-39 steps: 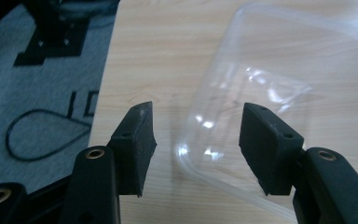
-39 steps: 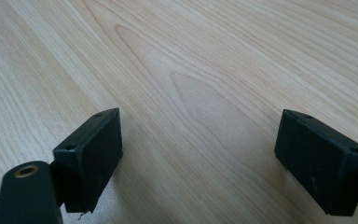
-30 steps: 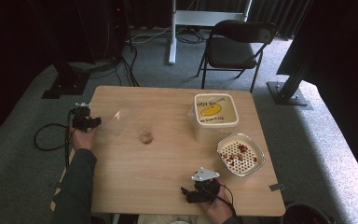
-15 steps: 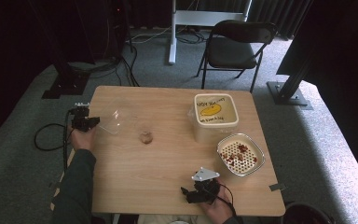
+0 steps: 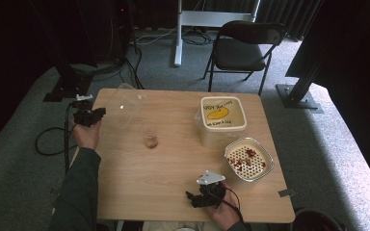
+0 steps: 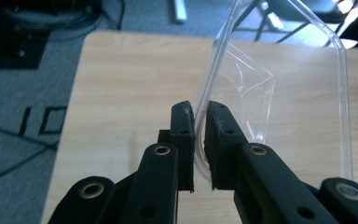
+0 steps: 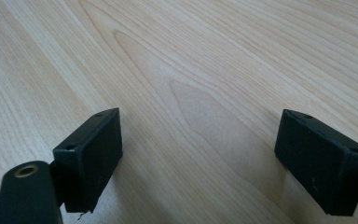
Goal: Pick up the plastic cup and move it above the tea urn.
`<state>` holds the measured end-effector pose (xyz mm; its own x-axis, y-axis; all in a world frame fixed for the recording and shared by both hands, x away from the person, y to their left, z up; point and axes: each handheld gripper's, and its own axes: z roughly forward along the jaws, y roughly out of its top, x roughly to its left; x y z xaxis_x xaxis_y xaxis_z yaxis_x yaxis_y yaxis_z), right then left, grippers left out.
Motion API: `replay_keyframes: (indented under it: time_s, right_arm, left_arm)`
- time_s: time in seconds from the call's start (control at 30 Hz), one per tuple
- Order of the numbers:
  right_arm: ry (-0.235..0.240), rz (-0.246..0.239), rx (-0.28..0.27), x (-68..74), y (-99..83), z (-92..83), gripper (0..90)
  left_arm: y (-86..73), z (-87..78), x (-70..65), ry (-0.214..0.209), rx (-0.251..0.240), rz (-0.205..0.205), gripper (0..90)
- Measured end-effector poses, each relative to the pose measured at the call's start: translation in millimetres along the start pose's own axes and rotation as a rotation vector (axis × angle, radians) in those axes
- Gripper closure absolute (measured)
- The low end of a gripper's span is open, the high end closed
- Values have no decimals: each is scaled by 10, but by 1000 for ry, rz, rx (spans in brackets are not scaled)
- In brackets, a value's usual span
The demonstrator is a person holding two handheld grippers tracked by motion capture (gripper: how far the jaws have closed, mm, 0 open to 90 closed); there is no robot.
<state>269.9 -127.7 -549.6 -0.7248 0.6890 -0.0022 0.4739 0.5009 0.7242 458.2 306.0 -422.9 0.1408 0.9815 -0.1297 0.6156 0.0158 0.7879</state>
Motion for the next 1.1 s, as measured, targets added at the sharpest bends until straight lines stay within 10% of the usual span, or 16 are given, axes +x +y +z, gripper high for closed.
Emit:
replay_keyframes:
  time_s: [0.33,0.83,1.1]
  right_arm:
    - [1,1,-1,-6,32,33,144]
    - [-1,2,-2,-5,40,42,144]
    - [0,2,-3,-5,39,42,144]
  left_arm:
    - [367,-171,-524,-139,-55,77,830]
    - [732,-51,-2065,-430,11,302,827]
    - [747,33,-2355,-476,45,328,825]
